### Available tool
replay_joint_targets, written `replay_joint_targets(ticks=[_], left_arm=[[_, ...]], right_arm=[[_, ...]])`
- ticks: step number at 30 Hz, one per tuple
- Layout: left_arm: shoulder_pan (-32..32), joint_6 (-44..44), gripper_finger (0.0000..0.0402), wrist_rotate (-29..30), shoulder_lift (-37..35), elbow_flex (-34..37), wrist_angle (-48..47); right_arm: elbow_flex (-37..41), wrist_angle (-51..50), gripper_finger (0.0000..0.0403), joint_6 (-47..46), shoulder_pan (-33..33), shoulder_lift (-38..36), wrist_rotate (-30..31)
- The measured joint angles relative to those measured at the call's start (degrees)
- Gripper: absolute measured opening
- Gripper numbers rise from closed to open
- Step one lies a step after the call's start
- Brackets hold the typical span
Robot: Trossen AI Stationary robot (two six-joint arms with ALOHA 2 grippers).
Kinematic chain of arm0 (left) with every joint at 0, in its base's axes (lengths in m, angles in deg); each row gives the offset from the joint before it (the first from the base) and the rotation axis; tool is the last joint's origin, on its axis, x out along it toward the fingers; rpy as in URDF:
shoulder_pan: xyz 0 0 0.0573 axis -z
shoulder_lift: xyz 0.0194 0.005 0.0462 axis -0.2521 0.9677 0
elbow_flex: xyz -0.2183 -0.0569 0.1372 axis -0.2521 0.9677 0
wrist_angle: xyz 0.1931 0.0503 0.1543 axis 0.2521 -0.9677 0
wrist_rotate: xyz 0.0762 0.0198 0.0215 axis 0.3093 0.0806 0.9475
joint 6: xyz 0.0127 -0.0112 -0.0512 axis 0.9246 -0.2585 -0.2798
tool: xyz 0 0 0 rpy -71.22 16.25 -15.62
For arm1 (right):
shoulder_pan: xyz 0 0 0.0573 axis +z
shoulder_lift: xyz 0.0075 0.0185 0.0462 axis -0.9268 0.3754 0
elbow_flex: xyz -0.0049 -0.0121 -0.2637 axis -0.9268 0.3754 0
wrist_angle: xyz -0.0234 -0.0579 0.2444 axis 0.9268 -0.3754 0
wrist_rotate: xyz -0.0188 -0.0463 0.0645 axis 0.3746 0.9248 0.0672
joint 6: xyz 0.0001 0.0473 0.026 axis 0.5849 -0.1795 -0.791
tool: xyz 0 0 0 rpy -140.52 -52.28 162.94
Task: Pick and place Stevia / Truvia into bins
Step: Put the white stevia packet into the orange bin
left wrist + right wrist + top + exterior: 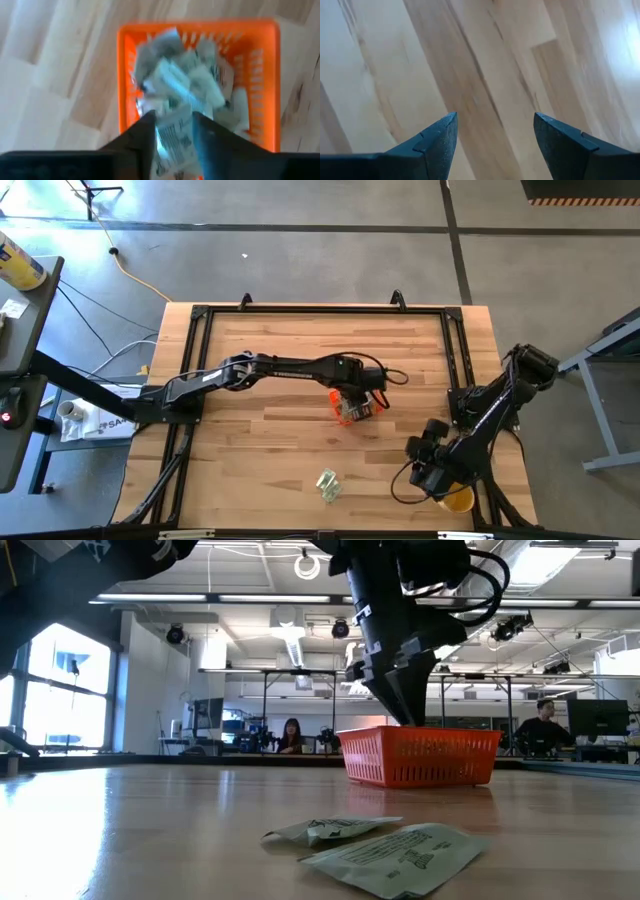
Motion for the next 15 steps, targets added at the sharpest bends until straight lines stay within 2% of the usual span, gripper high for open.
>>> replay_joint_targets(ticks=[4,7,12,15], left_arm=[[1.15,-1.70,0.0217,0.44,-0.92,0.04,-5.86],[3.96,-3.75,0.0242,3.62,-2.79,-0.08,-10.18],[9.32,-12.44,0.0237,4.17,-2.78,0.05,-16.14],[12.31,-19.13,0.0224,4.54,-2.86,0.42,-15.64]], right_arm=[[0.00,1.91,0.0252,6.15,-3.08,0.00,-0.06],[0.00,3.88,0.0252,11.45,-5.11,0.00,-0.19],[0.02,6.05,0.0252,18.01,-7.76,-0.01,-0.51],[0.02,7.37,0.0252,21.17,-8.29,-0.02,0.11]])
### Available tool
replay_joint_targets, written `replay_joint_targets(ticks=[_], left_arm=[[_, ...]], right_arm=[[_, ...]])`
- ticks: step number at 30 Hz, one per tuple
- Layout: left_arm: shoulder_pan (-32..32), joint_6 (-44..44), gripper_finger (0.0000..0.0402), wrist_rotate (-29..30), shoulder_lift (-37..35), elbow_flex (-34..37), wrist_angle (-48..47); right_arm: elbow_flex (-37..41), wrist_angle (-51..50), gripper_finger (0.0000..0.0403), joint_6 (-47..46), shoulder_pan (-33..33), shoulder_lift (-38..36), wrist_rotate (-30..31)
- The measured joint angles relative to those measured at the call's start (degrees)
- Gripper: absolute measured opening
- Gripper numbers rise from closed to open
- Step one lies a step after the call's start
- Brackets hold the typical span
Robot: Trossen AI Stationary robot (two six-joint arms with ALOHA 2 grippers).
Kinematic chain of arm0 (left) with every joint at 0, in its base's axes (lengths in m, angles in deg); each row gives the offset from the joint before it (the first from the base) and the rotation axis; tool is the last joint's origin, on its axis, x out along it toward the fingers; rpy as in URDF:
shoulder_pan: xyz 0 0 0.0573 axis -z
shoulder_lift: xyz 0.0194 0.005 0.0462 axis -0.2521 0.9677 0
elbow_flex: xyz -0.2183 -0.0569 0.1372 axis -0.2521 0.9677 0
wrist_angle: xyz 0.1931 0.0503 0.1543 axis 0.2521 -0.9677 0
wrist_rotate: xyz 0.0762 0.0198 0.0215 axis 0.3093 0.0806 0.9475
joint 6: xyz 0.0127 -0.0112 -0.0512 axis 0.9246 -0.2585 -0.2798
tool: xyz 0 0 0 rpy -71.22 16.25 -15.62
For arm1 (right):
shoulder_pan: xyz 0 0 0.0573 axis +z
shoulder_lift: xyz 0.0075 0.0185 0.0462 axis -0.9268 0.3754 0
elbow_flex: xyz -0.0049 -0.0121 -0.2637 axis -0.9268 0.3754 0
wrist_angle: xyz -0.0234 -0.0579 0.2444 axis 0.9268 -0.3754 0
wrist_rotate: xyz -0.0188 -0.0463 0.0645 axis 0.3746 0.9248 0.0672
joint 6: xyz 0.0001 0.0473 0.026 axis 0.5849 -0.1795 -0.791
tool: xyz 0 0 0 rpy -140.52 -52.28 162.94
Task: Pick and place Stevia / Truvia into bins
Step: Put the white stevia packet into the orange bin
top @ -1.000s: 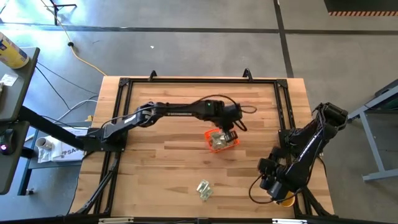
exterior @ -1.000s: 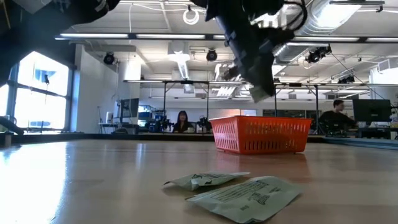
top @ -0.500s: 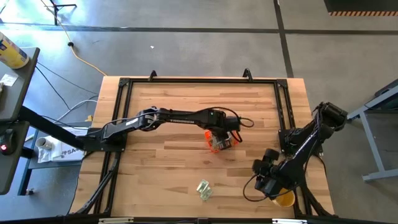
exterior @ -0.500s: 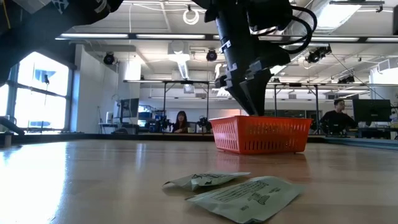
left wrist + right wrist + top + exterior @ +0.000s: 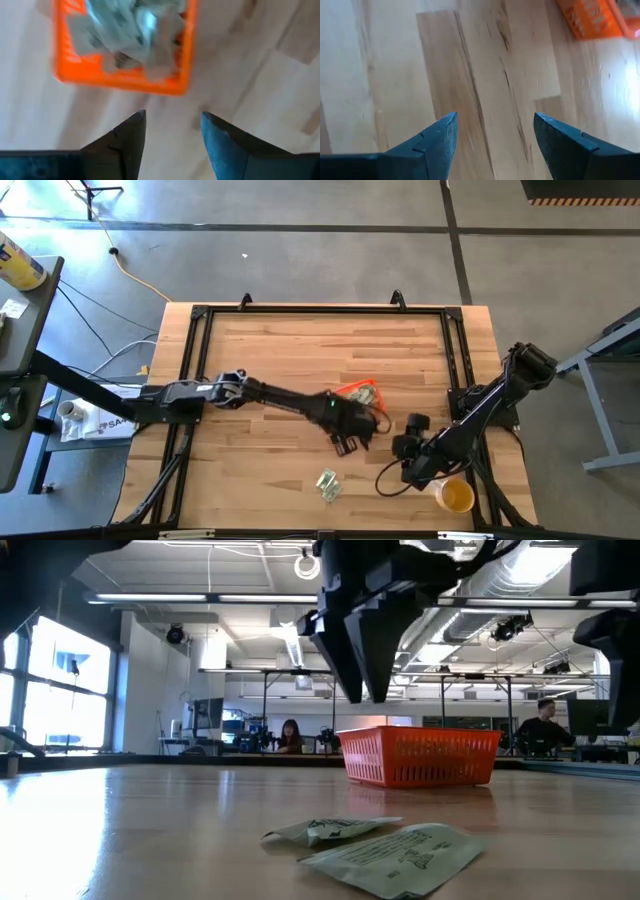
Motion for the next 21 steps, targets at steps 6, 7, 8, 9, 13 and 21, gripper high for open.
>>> replay_joint_targets(ticks=[6,7,8,9,13,21], left_arm=[[5.65,-13.05,0.0212,-0.88,0.02,4.86,1.34],[6.72,-14.53,0.0212,-1.26,0.00,6.01,2.08],[7.81,-15.69,0.0212,-1.89,0.00,7.28,3.17],[8.93,-16.75,0.0212,-2.05,0.06,8.36,4.38],[12.60,-21.34,0.0211,-3.72,0.07,10.55,7.96],[14.89,-28.74,0.0211,-7.64,0.04,15.25,17.09]], right_arm=[[0.00,4.92,0.0252,6.17,-0.61,-0.02,-1.33],[0.00,5.92,0.0252,6.53,-0.61,-0.02,-2.48],[0.00,6.90,0.0252,6.87,-0.55,0.00,-3.20],[0.00,7.92,0.0252,6.87,-0.35,0.00,-4.01],[0.00,12.17,0.0252,3.98,0.87,0.02,-5.47],[0.00,14.32,0.0252,1.82,1.86,0.04,-6.43]])
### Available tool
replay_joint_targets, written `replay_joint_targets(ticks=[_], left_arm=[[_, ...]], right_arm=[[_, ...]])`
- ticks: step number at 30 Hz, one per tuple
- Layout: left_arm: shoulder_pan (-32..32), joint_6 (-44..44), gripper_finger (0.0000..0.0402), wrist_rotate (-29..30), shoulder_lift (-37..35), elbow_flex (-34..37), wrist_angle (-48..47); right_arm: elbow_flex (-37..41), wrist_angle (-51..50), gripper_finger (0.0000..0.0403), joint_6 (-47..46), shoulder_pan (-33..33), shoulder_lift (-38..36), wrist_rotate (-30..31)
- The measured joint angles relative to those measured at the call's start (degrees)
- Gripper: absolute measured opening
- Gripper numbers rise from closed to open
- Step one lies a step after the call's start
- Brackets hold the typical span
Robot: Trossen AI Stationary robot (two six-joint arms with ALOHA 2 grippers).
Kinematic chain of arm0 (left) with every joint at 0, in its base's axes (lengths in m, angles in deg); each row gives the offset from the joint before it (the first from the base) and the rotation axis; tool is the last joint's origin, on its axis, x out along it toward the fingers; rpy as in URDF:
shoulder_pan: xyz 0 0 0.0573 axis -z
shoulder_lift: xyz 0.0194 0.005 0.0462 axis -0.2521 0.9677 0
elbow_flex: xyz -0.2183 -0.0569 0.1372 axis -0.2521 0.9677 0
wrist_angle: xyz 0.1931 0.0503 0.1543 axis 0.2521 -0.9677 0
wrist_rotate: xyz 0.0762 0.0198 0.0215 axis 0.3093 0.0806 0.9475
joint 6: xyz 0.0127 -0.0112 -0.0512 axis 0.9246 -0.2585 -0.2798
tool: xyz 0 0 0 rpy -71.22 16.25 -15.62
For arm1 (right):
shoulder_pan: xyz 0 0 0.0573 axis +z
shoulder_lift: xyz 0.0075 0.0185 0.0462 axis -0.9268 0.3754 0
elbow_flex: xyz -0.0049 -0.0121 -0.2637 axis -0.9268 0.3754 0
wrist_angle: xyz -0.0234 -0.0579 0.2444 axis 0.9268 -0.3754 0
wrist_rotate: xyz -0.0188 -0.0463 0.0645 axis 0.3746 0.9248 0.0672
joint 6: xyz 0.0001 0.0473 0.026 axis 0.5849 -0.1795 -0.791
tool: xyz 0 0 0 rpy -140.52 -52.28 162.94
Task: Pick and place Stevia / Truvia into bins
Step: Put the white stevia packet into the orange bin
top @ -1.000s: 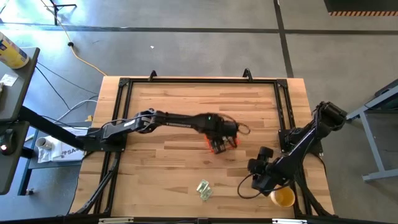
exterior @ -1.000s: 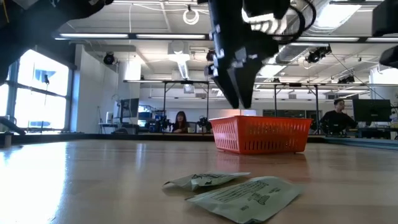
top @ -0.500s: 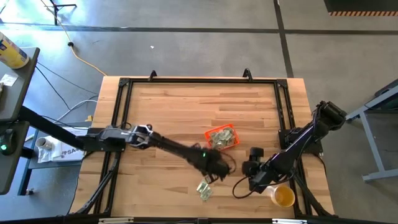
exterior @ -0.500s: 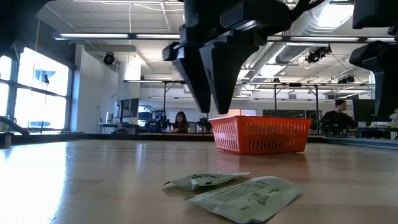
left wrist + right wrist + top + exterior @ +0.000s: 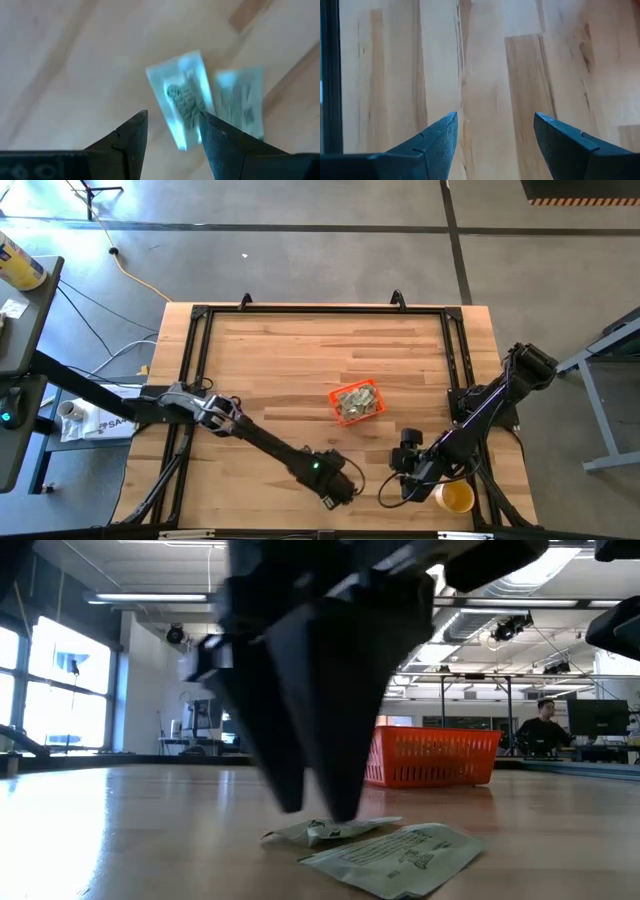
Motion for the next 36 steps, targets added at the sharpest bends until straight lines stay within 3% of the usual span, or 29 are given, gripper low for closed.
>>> replay_joint_targets(ticks=[10,18,24,32,36], left_arm=[[0.23,-1.38,0.0211,4.07,0.00,0.91,-1.46],[-1.57,3.07,0.0206,5.41,1.35,0.65,-2.04],[-5.69,8.86,0.0151,7.76,1.47,0.74,-5.34],[-11.58,16.66,0.0027,8.50,1.49,0.74,-11.75],[-11.61,17.39,0.0026,11.11,-0.05,1.22,-16.81]], right_arm=[[0.00,-0.92,0.0252,-3.63,-0.13,0.02,-4.61],[0.00,-1.58,0.0252,-6.19,-1.02,0.04,2.45],[0.00,-2.50,0.0252,-8.87,-4.09,0.04,7.76],[-0.88,-4.27,0.0252,-10.00,-7.29,-0.02,17.42],[-2.01,-7.89,0.0252,-9.97,-7.34,-0.35,22.69]])
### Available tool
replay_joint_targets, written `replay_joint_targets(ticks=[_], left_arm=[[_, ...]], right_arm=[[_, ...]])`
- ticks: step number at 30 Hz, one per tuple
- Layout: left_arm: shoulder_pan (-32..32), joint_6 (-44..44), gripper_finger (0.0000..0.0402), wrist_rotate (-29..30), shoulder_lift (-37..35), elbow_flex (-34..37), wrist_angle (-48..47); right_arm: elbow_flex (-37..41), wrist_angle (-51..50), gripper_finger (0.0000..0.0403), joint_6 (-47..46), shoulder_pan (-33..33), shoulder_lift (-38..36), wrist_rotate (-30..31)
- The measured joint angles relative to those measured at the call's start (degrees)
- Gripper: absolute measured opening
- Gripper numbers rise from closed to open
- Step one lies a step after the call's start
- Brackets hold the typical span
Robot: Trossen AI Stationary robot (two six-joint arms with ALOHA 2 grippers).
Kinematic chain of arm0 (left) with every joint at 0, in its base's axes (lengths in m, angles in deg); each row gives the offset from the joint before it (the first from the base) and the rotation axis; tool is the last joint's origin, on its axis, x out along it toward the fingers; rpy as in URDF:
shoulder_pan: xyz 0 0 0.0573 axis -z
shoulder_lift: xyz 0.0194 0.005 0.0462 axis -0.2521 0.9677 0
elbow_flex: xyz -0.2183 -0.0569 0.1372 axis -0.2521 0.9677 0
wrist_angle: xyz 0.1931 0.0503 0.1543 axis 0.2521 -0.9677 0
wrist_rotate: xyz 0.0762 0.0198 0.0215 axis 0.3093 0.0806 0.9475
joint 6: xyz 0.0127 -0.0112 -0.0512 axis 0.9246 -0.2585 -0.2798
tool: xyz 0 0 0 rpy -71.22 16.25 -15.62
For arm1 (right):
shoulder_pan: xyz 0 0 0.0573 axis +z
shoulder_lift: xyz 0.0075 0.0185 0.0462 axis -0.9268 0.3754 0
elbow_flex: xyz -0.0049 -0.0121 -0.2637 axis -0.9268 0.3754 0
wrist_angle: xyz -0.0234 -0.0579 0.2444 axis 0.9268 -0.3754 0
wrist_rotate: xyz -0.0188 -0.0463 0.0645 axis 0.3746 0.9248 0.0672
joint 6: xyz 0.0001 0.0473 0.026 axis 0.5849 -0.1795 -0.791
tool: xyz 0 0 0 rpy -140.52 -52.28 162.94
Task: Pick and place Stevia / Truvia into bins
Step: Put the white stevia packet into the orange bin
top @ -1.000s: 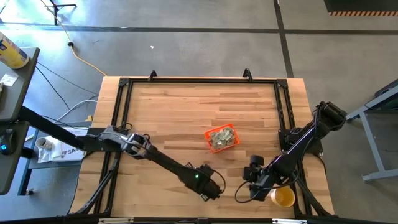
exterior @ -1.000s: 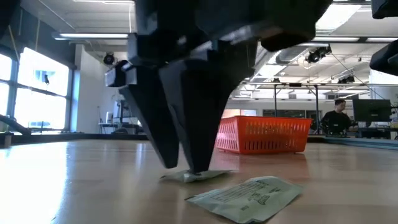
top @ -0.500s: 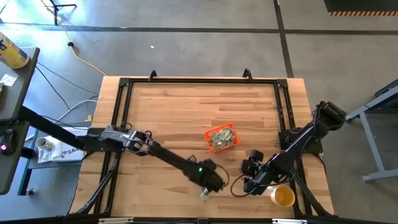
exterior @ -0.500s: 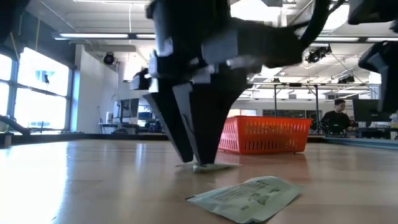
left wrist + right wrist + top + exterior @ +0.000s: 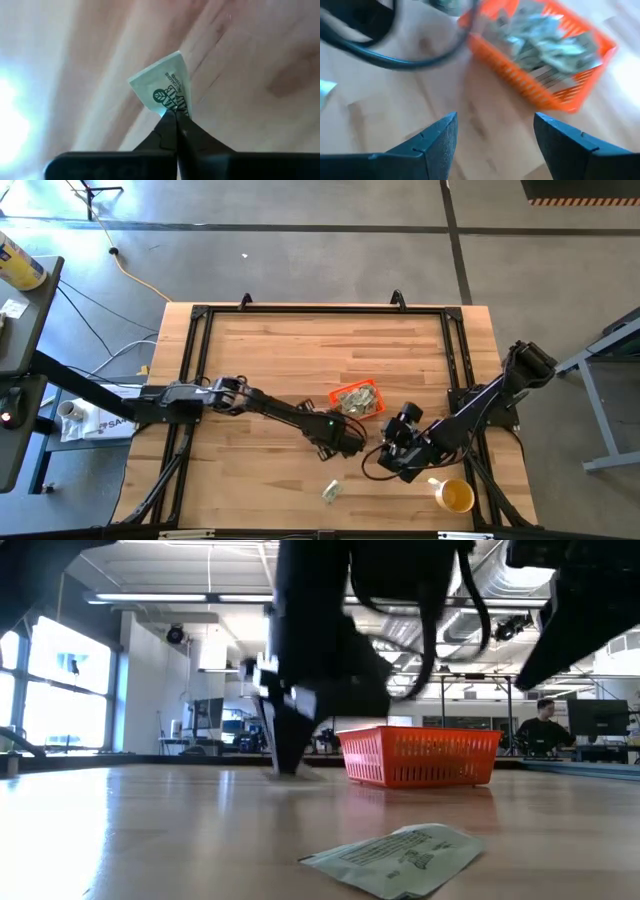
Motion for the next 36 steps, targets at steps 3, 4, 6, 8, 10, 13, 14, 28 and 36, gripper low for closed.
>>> replay_joint_targets(ticks=[3,4,6,8,10,13,14,28,36], left_arm=[[-0.22,0.46,0.0037,1.97,-4.12,-0.26,-2.86],[-0.57,0.93,0.0034,2.68,-5.35,-0.30,-3.09],[-1.64,3.03,0.0022,4.71,-7.23,-0.26,-2.39],[-2.96,6.18,0.0021,6.49,-9.26,-0.24,0.17],[-4.60,11.92,0.0021,7.42,-11.34,-0.30,4.46],[-7.12,23.11,0.0031,4.19,-12.18,-0.44,14.18],[-7.98,26.36,0.0033,1.66,-12.04,-0.37,16.83],[-17.60,37.52,0.0084,-21.54,-11.23,8.13,28.53],[-14.99,32.50,0.0201,-20.64,-13.66,10.08,22.64]], right_arm=[[-0.84,-3.60,0.0252,-1.54,0.00,-1.17,3.04],[-1.05,-5.05,0.0252,-2.49,0.00,-1.67,3.73],[-1.19,-7.62,0.0252,-4.05,-0.17,-3.00,4.34],[-1.23,-10.50,0.0252,-5.30,-0.74,-4.34,4.06],[-1.23,-13.88,0.0252,-6.14,-1.64,-5.35,3.23],[-1.23,-18.35,0.0252,-7.79,-3.07,-6.21,-0.23],[-1.23,-19.50,0.0252,-8.31,-3.43,-6.41,-1.66],[-1.23,-22.09,0.0252,-14.68,0.57,-6.51,-9.11],[-1.23,-23.87,0.0252,-11.22,2.21,-6.51,-8.81]])
